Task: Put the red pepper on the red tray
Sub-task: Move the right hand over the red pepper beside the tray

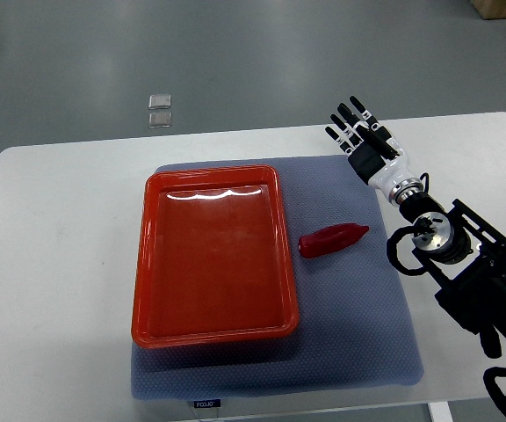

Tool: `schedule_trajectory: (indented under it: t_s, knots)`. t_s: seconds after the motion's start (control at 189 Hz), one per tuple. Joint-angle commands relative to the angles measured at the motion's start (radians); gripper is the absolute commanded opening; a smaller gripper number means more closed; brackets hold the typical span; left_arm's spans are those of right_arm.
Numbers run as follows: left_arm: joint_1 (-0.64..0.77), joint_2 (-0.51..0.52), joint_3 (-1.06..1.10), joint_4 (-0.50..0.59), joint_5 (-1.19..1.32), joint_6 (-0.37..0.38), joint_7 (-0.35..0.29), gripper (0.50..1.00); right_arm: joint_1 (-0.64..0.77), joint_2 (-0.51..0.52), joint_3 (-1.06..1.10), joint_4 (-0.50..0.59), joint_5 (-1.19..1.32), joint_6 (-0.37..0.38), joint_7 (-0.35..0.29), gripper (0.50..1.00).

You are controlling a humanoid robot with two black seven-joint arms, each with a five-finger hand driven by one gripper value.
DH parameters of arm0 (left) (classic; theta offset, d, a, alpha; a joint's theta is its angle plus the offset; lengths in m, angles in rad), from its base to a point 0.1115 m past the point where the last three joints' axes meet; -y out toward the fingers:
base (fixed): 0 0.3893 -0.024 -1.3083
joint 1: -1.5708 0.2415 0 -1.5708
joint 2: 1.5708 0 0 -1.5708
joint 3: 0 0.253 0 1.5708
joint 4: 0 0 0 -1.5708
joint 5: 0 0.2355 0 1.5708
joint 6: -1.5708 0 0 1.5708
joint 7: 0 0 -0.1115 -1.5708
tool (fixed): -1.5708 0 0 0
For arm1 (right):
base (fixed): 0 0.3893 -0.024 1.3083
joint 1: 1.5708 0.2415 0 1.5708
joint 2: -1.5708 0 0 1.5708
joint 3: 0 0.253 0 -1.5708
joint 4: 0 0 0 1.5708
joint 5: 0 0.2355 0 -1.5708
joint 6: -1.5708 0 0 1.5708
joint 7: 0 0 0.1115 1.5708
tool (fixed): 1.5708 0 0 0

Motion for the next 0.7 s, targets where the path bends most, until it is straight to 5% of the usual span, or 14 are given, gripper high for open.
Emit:
schedule_trajectory:
  t_s: [0.0, 0.36, 0.694]
  knots:
    - [0.000, 0.000, 0.000, -0.001, 0.000, -0.001, 0.000, 1.000, 0.001, -0.003, 0.001, -0.004, 0.000, 0.002, 0.000, 0.915]
    - [0.000, 0.000, 0.002, -0.005, 0.000, -0.001, 0.002, 1.000, 0.061, -0.027, -0.105, 0.024, -0.038, 0.013, -0.006, 0.915]
    - [0.002, 0.000, 0.006, -0.018, 0.000, -0.006, 0.002, 1.000, 0.325, -0.282, -0.599, 0.113, -0.227, 0.048, -0.123, 0.913]
